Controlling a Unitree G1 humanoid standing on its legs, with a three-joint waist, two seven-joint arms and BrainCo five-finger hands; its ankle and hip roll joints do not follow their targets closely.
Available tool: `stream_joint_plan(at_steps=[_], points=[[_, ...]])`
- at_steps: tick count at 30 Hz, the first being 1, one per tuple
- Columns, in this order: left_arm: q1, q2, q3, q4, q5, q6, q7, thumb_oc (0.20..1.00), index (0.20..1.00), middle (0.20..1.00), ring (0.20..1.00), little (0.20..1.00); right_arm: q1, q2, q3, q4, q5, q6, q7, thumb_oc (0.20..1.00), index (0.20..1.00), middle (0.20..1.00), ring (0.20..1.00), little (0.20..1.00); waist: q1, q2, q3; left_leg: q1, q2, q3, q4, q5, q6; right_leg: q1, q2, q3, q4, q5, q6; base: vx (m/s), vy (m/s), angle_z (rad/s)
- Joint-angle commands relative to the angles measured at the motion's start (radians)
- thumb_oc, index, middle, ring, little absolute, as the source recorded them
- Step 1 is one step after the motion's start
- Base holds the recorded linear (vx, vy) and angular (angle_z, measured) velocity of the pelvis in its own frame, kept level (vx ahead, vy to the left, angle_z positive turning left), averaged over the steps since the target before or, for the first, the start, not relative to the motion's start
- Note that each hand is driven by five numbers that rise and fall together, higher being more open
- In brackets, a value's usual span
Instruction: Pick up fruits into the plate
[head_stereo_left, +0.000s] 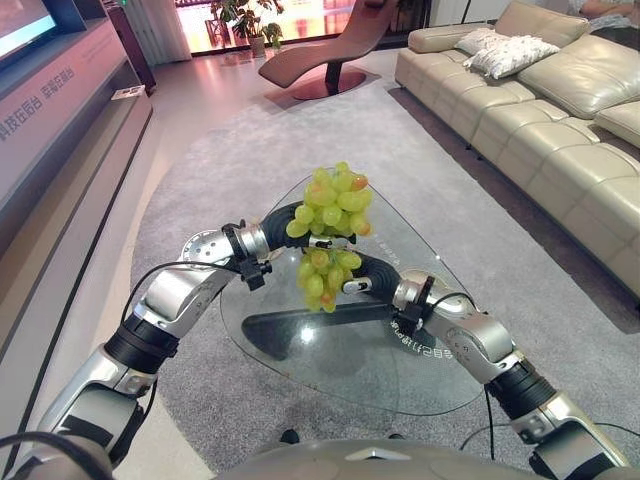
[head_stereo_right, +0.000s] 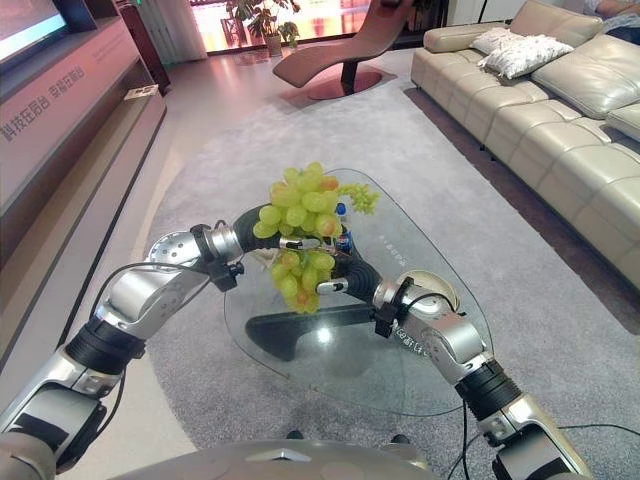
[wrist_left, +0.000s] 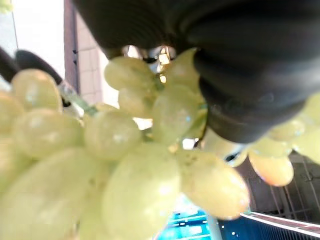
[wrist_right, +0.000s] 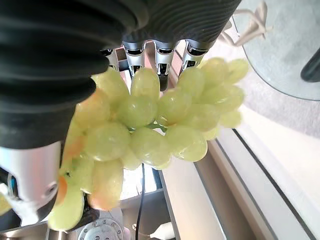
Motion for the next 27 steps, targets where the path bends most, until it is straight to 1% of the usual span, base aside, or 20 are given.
stream_joint_plan(at_steps=[1, 6, 8, 10, 16, 17, 18, 21, 27], points=[[-0.169, -0.039, 0.001, 0.01, -0.071, -0.095, 0.024, 0.2, 0.2, 0.2, 0.2, 0.2, -0.063, 0.065, 0.018, -0.017, 0.101, -0.025, 0.043, 1.0, 1.0, 1.0, 1.0, 1.0, 0.013, -0.021, 0.0, 0.053, 0.01, 0.033, 0.007, -0.134, -0.01, 0.064, -0.058, -0.031, 0.024, -0.1, 0.025, 0.0, 0.0, 0.0], [-0.155, -0.064, 0.002, 0.008, -0.073, -0.094, 0.017, 0.2, 0.2, 0.2, 0.2, 0.2, -0.054, 0.109, 0.025, -0.018, 0.199, 0.005, 0.088, 1.0, 1.0, 1.0, 1.0, 1.0, 0.019, -0.02, 0.001, 0.052, 0.011, 0.031, 0.007, -0.135, -0.011, 0.065, -0.058, -0.032, 0.022, -0.101, 0.025, 0.0, 0.0, 0.0], [-0.151, -0.074, 0.002, 0.013, -0.081, -0.094, 0.013, 0.2, 0.2, 0.2, 0.2, 0.2, -0.05, 0.135, 0.036, -0.018, 0.262, 0.032, 0.137, 1.0, 1.0, 1.0, 1.0, 1.0, 0.022, -0.02, 0.003, 0.052, 0.011, 0.029, 0.007, -0.136, -0.011, 0.066, -0.059, -0.035, 0.021, -0.101, 0.025, 0.0, 0.0, 0.0], [-0.146, -0.084, 0.004, 0.014, -0.082, -0.087, 0.008, 0.2, 0.2, 0.2, 0.2, 0.2, -0.045, 0.155, 0.045, -0.018, 0.296, 0.044, 0.167, 1.0, 1.0, 1.0, 1.0, 1.0, 0.026, -0.021, 0.002, 0.052, 0.01, 0.026, 0.007, -0.136, -0.011, 0.067, -0.06, -0.036, 0.02, -0.101, 0.025, 0.0, 0.0, 0.0], [-0.144, -0.09, -0.001, 0.018, -0.083, -0.091, -0.005, 0.2, 0.2, 0.2, 0.2, 0.2, -0.046, 0.168, 0.056, -0.016, 0.299, 0.033, 0.189, 1.0, 1.0, 1.0, 1.0, 1.0, 0.032, -0.023, 0.003, 0.053, 0.008, 0.018, 0.007, -0.137, -0.009, 0.068, -0.061, -0.038, 0.019, -0.1, 0.027, 0.0, 0.0, 0.0], [-0.145, -0.091, -0.001, 0.02, -0.083, -0.091, -0.005, 0.2, 0.2, 0.2, 0.2, 0.2, -0.048, 0.168, 0.057, -0.016, 0.3, 0.032, 0.192, 0.79, 0.79, 0.79, 0.79, 0.79, 0.033, -0.024, 0.003, 0.053, 0.008, 0.017, 0.007, -0.137, -0.009, 0.068, -0.061, -0.038, 0.019, -0.1, 0.026, 0.0, 0.0, 0.0], [-0.147, -0.092, 0.0, 0.022, -0.083, -0.091, -0.004, 0.2, 0.2, 0.2, 0.2, 0.2, -0.052, 0.167, 0.057, -0.017, 0.302, 0.024, 0.189, 0.2, 0.2, 0.2, 0.2, 0.2, 0.033, -0.025, 0.004, 0.054, 0.008, 0.017, 0.007, -0.137, -0.009, 0.069, -0.061, -0.037, 0.019, -0.1, 0.026, 0.0, 0.0, 0.0], [-0.15, -0.093, 0.0, 0.025, -0.081, -0.091, -0.005, 0.2, 0.2, 0.2, 0.2, 0.2, -0.053, 0.165, 0.054, -0.021, 0.309, 0.015, 0.186, 0.2, 0.2, 0.2, 0.2, 0.2, 0.032, -0.026, 0.003, 0.054, 0.007, 0.016, 0.007, -0.139, -0.009, 0.069, -0.06, -0.036, 0.018, -0.101, 0.027, 0.0, 0.0, 0.0], [-0.147, -0.096, 0.005, 0.029, -0.072, -0.094, -0.002, 0.2, 0.2, 0.2, 0.2, 0.2, -0.047, 0.166, 0.052, -0.024, 0.304, 0.023, 0.18, 0.2, 0.2, 0.2, 0.2, 0.2, 0.031, -0.025, 0.006, 0.056, 0.008, 0.016, 0.007, -0.139, -0.008, 0.069, -0.061, -0.034, 0.017, -0.099, 0.027, 0.0, 0.0, 0.0]])
